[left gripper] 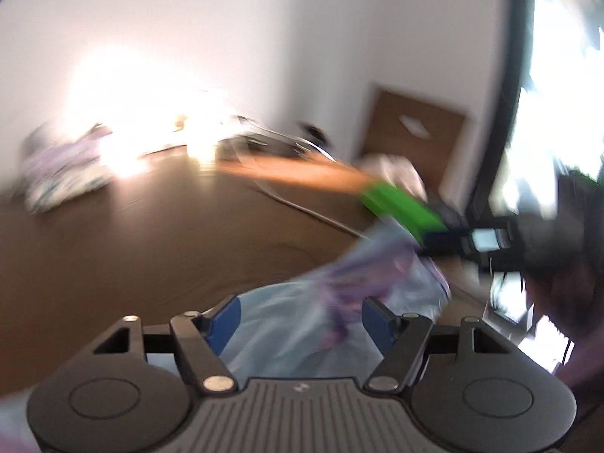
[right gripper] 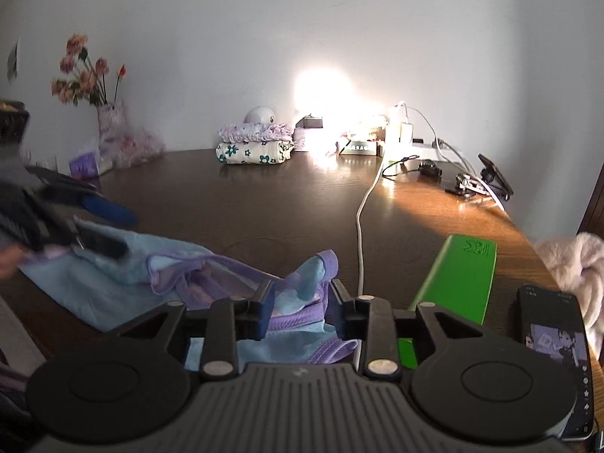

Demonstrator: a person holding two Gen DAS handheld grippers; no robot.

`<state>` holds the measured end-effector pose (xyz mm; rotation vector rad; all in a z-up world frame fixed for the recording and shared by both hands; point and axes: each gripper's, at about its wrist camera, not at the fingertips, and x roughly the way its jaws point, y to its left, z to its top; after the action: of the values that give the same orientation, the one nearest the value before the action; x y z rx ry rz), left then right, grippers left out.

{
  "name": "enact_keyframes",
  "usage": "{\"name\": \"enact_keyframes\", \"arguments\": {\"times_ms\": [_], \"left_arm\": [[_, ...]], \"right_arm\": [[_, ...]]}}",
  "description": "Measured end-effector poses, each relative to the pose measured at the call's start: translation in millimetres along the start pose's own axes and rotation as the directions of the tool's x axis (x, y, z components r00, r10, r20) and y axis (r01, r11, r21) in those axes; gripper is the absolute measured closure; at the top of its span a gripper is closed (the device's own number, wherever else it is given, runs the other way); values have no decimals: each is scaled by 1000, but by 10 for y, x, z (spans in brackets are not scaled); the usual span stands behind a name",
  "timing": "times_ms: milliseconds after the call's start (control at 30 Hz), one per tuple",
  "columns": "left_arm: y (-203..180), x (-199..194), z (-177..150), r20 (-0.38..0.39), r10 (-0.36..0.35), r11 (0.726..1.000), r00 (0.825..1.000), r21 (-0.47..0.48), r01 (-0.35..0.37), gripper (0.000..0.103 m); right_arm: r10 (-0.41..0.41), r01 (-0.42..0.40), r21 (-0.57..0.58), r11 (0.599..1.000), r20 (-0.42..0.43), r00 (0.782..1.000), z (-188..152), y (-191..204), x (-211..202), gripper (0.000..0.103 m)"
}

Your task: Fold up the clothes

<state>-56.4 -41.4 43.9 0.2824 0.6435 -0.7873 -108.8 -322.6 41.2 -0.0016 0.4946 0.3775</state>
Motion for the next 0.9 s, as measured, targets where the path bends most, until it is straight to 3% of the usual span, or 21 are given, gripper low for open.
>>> {"name": "enact_keyframes", "arguments": {"times_ms": [33,67,100,167,200,267,367,500,600,667,733,800,833,900], "left_arm": [[-62,115,38,-35,-3,999,999,52,5,37],[-123,229,75,-71,-5,995,997,103,12,48],[-119,301,82,-98,-17,993,995,111,28,66],[-88,388,83,-129,-27,993,991,108,41,90],[-70,404,80,-132,-20,994,991,103,33,90],[-158,369,58,-95,35,993,995,120,-23,91],[-302,310,24,-34,120,983,992,143,-114,91],[-494,232,-23,50,229,958,972,166,-234,91],[-580,357,-107,39,272,947,962,168,-274,89],[-590,365,-134,32,258,951,966,168,-259,87],[-586,315,-147,38,207,963,978,167,-211,78],[-602,257,-177,44,166,968,985,182,-171,62],[-603,241,-190,40,141,971,989,190,-146,59],[-602,223,-227,36,110,975,993,190,-114,56]], "right_arm": [[2,-1,20,1000,-11,1000,-1,-46,6,69],[3,-3,41,999,-22,1000,-1,-92,13,69],[7,-5,62,998,-34,999,-3,-132,26,69],[26,-19,109,994,-64,998,-20,-174,95,69],[49,-40,127,991,-70,996,-32,-163,132,69],[73,-62,149,987,-73,995,-19,-96,228,92],[23,-12,183,983,-60,998,41,10,411,99],[-93,98,203,974,-33,995,112,67,625,98],[-55,63,210,976,-41,998,109,64,584,91],[-61,65,214,975,-23,998,85,51,446,78],[-21,25,253,967,-19,1000,73,-13,340,77],[64,-52,315,948,-27,998,61,-61,291,77],[115,-98,348,932,-29,993,58,-63,305,77],[132,-109,379,919,-35,991,77,-45,406,77]]}}
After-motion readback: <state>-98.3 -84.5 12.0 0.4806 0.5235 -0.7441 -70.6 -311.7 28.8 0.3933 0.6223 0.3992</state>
